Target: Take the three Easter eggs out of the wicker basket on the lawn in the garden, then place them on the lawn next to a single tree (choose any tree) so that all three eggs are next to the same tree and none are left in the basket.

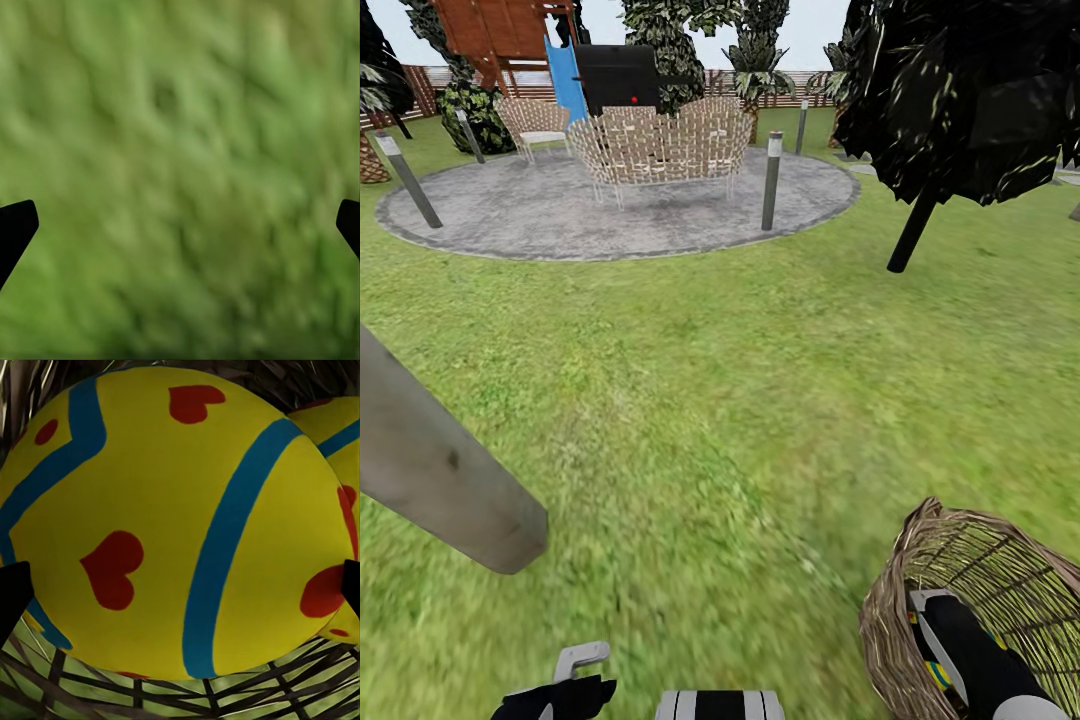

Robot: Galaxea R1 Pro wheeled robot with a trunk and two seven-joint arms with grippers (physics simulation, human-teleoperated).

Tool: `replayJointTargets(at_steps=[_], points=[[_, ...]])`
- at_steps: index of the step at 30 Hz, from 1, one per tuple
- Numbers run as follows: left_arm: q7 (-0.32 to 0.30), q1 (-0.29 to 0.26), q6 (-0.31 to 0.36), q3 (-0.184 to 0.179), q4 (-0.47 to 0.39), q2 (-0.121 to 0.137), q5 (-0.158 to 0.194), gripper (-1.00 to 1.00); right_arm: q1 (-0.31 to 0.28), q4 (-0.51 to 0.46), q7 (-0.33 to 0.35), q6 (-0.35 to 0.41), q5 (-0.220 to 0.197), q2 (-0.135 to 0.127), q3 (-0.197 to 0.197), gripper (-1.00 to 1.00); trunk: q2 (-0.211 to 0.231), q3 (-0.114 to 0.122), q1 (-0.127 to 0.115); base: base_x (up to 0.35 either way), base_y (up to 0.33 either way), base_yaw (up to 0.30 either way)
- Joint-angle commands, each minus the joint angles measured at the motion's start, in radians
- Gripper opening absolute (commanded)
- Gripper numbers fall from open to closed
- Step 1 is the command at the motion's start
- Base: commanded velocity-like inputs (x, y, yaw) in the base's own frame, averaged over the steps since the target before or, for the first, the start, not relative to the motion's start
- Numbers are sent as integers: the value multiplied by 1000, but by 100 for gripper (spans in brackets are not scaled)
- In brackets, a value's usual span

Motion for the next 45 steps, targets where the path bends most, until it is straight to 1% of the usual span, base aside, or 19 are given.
replayJointTargets(at_steps=[1,18,28,33,41,43,45], points=[[-3,0,7,3,-1,0,7,100,1,9,0,4,-4,0,-1,-100,0,-1,0,0,0,0],[-4,0,10,4,-1,0,7,100,1,10,0,4,-4,0,-1,-100,0,-1,0,0,0,0],[-1,0,16,4,-1,0,8,100,1,10,0,4,-4,0,-1,-100,2,38,-4,0,0,0],[-1,0,16,4,0,-2,7,100,1,10,0,5,-4,2,1,-100,3,57,-7,-274,0,0],[-2,0,14,8,0,-2,12,100,1,10,1,5,-5,1,2,-100,3,57,-7,-44,0,0],[-4,0,15,8,0,-2,11,100,1,10,0,6,-4,2,2,-100,3,57,-7,-248,0,0],[-5,0,13,7,12,-2,10,100,1,10,0,6,-4,2,2,-100,4,65,-8,-239,0,0]])
